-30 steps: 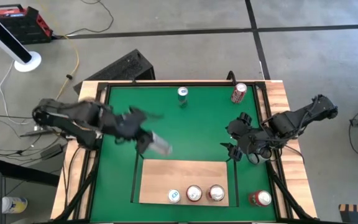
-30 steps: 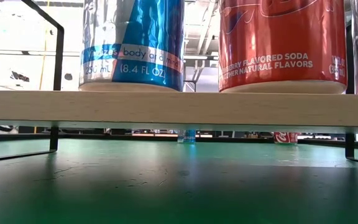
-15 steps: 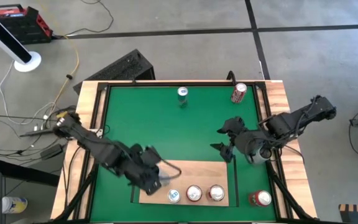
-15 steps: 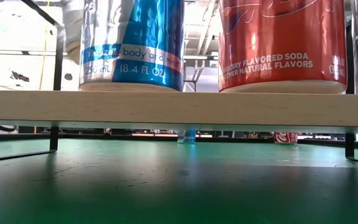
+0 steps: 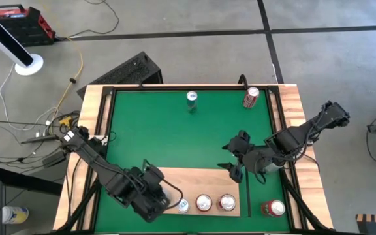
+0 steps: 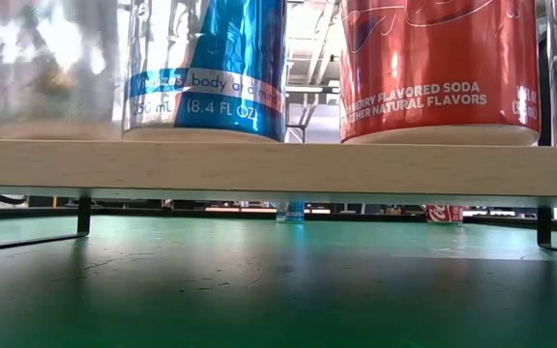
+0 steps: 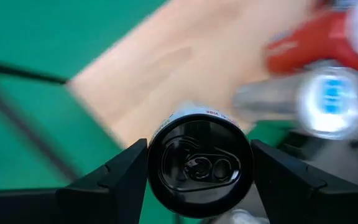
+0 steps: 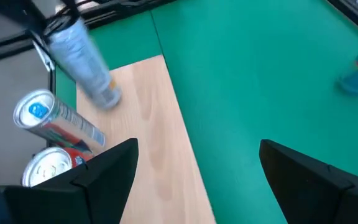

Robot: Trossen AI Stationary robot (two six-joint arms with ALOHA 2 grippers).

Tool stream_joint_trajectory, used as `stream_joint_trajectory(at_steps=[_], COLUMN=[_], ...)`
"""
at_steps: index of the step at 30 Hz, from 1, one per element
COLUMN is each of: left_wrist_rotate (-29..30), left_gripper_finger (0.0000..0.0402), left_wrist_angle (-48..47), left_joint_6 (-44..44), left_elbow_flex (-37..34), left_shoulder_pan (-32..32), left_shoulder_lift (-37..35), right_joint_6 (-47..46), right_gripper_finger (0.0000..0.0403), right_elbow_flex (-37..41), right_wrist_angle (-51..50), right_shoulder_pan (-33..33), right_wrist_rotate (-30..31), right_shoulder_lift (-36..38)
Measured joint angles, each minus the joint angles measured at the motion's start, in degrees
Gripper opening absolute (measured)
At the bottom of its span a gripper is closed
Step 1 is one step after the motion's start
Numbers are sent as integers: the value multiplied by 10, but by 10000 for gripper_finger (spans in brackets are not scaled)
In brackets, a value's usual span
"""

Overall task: Place canned beverage on shelf
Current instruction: Put the top white soda can on the shelf

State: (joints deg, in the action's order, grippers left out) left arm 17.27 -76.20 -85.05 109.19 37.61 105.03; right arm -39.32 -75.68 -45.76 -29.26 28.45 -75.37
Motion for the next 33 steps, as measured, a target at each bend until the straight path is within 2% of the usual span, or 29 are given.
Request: stream_joint_trajectory(at_steps=[9,13,24,26,30,33], left_wrist_rotate=[-44,-44,-35,-35,-38,-40], left_gripper_finger=[229,229,229,246,306,328], left_wrist_angle=[-36,-31,-22,-19,-16,-13], left_joint_6=[-78,-100,-71,-61,-52,-46], left_elbow_flex=[0,0,-15,-15,-17,-17], left_shoulder_pan=[-2,-2,-3,-3,-8,-9], left_shoulder_lift=[1,1,-1,-1,2,2], right_joint_6=[62,68,68,68,68,68], right_gripper_finger=[358,358,358,358,358,358], right_elbow_flex=[0,0,0,0,0,0], right_wrist_angle=[18,24,25,25,25,25], right_shoulder_pan=[1,-3,-2,-2,-2,0], right_wrist_rotate=[-15,-16,-15,-15,-15,-14], right_shoulder_lift=[7,7,7,7,7,7])
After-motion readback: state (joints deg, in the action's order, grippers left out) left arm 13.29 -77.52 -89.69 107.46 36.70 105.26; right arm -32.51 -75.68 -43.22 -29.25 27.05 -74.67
